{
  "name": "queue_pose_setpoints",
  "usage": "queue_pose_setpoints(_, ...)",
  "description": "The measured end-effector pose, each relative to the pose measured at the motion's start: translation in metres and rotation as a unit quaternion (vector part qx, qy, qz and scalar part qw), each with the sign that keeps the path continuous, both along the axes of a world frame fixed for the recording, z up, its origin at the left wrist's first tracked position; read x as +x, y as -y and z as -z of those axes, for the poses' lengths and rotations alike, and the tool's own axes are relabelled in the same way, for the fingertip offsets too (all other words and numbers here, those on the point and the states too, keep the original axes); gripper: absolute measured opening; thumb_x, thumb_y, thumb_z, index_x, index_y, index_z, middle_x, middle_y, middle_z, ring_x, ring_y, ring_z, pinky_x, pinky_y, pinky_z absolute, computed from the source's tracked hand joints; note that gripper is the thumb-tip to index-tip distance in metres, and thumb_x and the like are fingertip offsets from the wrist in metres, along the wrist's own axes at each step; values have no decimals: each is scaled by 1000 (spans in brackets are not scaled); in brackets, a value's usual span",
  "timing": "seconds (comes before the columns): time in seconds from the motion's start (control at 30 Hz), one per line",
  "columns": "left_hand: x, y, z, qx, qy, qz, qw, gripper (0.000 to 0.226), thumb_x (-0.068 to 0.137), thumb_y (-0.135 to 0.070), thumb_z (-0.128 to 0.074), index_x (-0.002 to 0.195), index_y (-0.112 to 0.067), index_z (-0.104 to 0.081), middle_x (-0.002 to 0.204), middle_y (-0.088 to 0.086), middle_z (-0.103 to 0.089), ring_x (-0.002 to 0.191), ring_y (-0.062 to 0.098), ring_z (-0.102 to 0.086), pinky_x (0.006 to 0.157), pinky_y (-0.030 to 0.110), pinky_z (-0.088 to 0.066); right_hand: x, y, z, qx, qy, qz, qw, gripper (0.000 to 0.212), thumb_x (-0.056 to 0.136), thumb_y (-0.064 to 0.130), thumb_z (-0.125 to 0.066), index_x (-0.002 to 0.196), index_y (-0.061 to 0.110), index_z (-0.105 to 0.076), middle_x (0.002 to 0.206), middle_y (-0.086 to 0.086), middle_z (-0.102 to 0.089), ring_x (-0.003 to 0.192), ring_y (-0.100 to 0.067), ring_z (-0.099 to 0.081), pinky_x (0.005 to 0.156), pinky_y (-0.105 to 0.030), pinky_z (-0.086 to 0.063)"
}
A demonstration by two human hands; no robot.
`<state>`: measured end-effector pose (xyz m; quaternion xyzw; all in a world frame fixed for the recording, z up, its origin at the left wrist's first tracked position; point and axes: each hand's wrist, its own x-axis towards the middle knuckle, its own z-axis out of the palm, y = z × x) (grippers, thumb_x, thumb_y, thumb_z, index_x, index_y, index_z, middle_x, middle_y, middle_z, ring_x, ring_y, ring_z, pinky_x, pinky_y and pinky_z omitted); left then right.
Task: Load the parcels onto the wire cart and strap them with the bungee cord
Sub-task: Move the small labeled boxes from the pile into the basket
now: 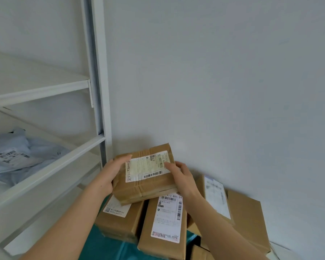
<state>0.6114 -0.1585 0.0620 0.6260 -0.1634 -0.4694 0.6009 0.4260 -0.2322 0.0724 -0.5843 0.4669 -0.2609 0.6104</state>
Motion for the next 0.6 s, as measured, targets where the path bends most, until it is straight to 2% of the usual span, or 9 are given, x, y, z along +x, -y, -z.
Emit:
queue_pose_setpoints(0.1, -2, 1, -14, -24, -2, -11, 1000, 21, 88, -33, -62, 96, -14, -67, 93, 12, -72, 84, 30, -68, 70, 37, -53, 3, 2, -10, -53, 15, 21, 998, 37, 78, 43, -66, 112, 39, -53, 111, 3, -62, 99, -14, -61, 89, -35, -51)
queue_pose_setpoints(0.17, -5, 1, -19, -38, -7, -11, 999, 21, 89, -32, -61, 99, -15, -67, 96, 12, -72, 87, 30, -67, 73, 37, -53, 3, 5, -16, -69, 32, 51, 996, 34, 78, 40, -66, 109, 38, -55, 113, 2, -61, 100, -14, -60, 86, -33, -51)
queue_pose_setpoints(0.27, -9, 1, -16, -58, -11, -27, 998, 27, 88, -35, -60, 107, -17, -65, 104, 10, -70, 97, 28, -65, 82, 39, -52, 1, 10, -23, -54, 47, 102, 992, 33, 79, 37, -66, 110, 28, -58, 110, 1, -61, 96, -12, -58, 76, -29, -49)
queue_pose_setpoints(0.37, -12, 0, -11, -45, -25, -28, 998, 31, 86, -44, -60, 104, -19, -65, 104, 9, -66, 100, 27, -60, 89, 43, -49, -7, 15, -27, -5, 60, 137, 989, 31, 77, 35, -69, 104, 21, -62, 101, -1, -65, 92, -18, -62, 76, -35, -53)
queue_pose_setpoints(0.4, -13, 1, -11, -37, -27, -20, 999, 31, 85, -46, -60, 100, -19, -65, 102, 9, -65, 98, 26, -59, 89, 43, -49, -11, 16, -28, 10, 62, 141, 988, 30, 77, 34, -69, 102, 20, -63, 96, -1, -65, 87, -18, -62, 72, -35, -53)
queue_pose_setpoints(0.47, -17, 3, -13, -33, -33, 1, 999, 30, 84, -49, -60, 92, -20, -64, 95, 8, -64, 90, 25, -57, 76, 38, -49, -19, 19, -32, 26, 66, 144, 987, 22, 78, 31, -69, 95, 19, -64, 89, 0, -63, 79, -15, -58, 64, -30, -46)
queue_pose_setpoints(0.53, -19, 5, -13, -33, -43, 32, 998, 35, 81, -53, -61, 94, -21, -65, 97, 10, -63, 90, 26, -56, 70, 35, -48, -26, 23, -35, 33, 75, 150, 985, 14, 77, 30, -69, 85, 20, -63, 86, 0, -63, 77, -15, -56, 70, -33, -49)
queue_pose_setpoints(0.6, -19, 8, -13, -34, -48, 86, 995, 45, 74, -57, -66, 102, -22, -64, 108, 13, -62, 95, 28, -54, 76, 39, -50, -34, 27, -40, 31, 82, 158, 984, 12, 76, 31, -68, 78, 20, -63, 83, -1, -63, 76, -16, -56, 76, -37, -50)
